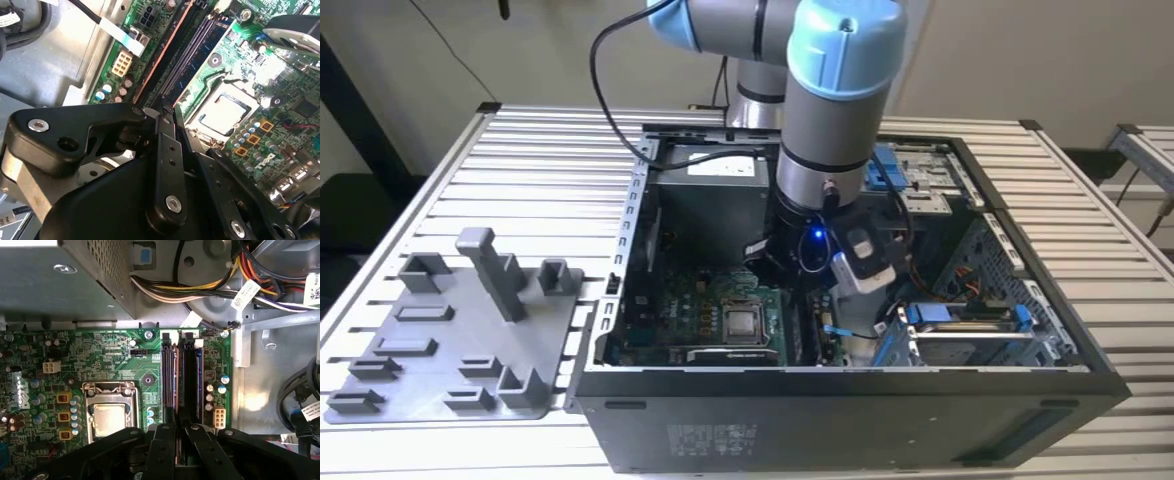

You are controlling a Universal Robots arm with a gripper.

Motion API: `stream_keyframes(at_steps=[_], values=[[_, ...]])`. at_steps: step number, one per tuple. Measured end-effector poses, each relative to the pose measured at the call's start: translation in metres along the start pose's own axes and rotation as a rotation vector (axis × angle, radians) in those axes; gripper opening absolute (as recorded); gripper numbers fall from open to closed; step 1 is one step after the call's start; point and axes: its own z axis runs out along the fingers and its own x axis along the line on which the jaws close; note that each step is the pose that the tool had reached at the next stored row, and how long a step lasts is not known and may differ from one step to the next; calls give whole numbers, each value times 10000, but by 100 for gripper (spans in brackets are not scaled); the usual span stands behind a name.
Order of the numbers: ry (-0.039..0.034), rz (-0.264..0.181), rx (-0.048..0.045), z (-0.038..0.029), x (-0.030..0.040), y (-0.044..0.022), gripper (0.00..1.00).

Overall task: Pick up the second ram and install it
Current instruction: 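Insert the second ram into the second slot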

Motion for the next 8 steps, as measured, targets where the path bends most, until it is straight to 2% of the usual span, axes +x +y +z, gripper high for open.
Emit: stream_keyframes(at_steps=[4,8], values=[[-48,-146,-6,1,2,2,14],[-51,-152,-10,8,6,3,14]])
